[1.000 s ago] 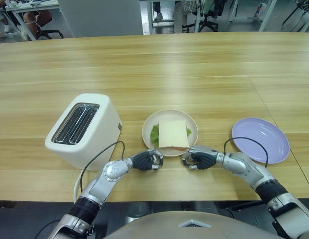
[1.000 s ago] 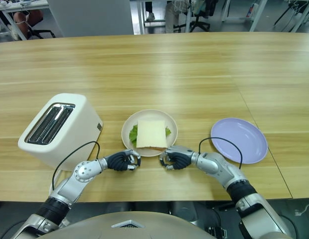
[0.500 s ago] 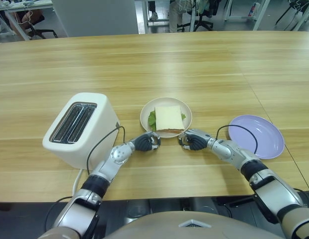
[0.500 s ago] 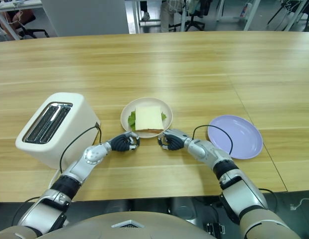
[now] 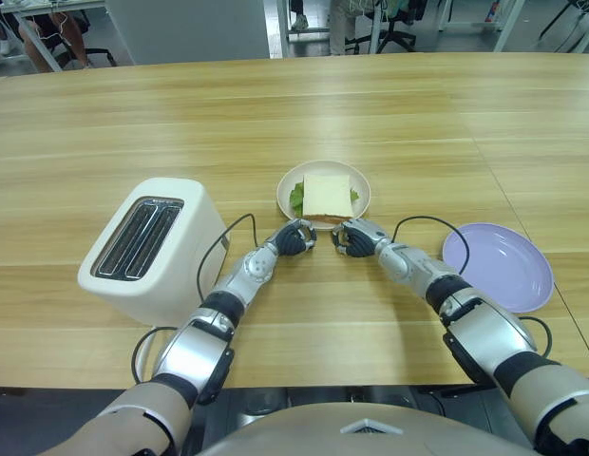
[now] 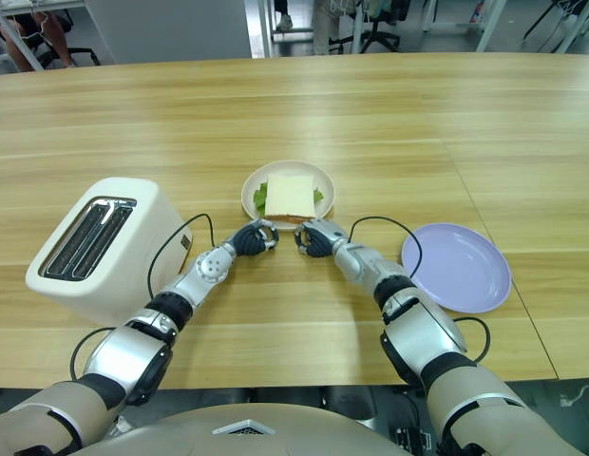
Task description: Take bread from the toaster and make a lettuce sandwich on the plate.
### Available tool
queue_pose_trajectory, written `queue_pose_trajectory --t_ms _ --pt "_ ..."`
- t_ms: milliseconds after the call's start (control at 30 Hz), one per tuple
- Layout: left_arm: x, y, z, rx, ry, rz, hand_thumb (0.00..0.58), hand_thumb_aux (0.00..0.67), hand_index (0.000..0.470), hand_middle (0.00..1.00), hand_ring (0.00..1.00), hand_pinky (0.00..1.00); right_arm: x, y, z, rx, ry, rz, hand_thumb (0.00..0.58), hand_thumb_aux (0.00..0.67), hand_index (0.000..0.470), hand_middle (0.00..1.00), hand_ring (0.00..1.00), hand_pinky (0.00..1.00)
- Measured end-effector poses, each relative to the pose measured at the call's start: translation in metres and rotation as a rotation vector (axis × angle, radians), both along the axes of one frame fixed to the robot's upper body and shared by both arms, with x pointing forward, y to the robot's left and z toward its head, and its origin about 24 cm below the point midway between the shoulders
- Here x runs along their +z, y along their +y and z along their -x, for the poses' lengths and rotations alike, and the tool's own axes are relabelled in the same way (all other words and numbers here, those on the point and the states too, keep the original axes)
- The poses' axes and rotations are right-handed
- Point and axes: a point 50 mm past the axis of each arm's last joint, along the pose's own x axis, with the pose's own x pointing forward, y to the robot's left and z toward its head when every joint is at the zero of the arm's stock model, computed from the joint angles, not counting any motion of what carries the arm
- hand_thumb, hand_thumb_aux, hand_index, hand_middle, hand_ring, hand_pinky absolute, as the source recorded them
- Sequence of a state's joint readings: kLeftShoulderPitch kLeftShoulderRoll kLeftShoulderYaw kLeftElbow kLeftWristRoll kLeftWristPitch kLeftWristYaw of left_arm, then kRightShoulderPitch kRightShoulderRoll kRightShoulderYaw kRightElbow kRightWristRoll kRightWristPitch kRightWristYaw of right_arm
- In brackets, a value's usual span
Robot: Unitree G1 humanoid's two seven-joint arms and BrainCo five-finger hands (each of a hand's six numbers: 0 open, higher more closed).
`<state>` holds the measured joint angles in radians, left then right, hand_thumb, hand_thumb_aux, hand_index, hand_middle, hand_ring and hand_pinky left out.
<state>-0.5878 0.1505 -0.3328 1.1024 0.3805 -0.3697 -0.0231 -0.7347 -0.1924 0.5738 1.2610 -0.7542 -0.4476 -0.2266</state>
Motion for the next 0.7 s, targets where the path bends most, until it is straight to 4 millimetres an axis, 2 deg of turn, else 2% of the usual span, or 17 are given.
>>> queue_pose_trajectory --t_ms 200,367,533,700 --pt "0.011 0.001 -0.012 0.074 -0.072 0.006 0.580 0.670 0.460 1.00 1.00 1.00 0.011 0.004 -0.012 -0.067 -0.091 0.022 0.580 0.670 0.460 1.00 1.00 1.00" --pt "0.011 0.006 -0.012 0.112 -0.091 0.031 0.580 0.670 0.460 1.00 1.00 1.00 0.012 0.002 -0.013 -0.090 -0.126 0.014 0.580 0.670 0.460 1.00 1.00 1.00" --pt "0.016 0.008 -0.003 0.048 -0.169 0.093 0.580 0.670 0.460 1.00 1.00 1.00 0.020 -0.002 -0.014 -0.072 -0.188 -0.025 0.580 0.670 0.460 1.00 1.00 1.00" --pt "0.038 0.014 0.024 -0.068 -0.323 0.198 0.580 0.670 0.460 1.00 1.00 1.00 0.029 -0.013 -0.005 -0.006 -0.269 -0.096 0.580 0.670 0.460 1.00 1.00 1.00"
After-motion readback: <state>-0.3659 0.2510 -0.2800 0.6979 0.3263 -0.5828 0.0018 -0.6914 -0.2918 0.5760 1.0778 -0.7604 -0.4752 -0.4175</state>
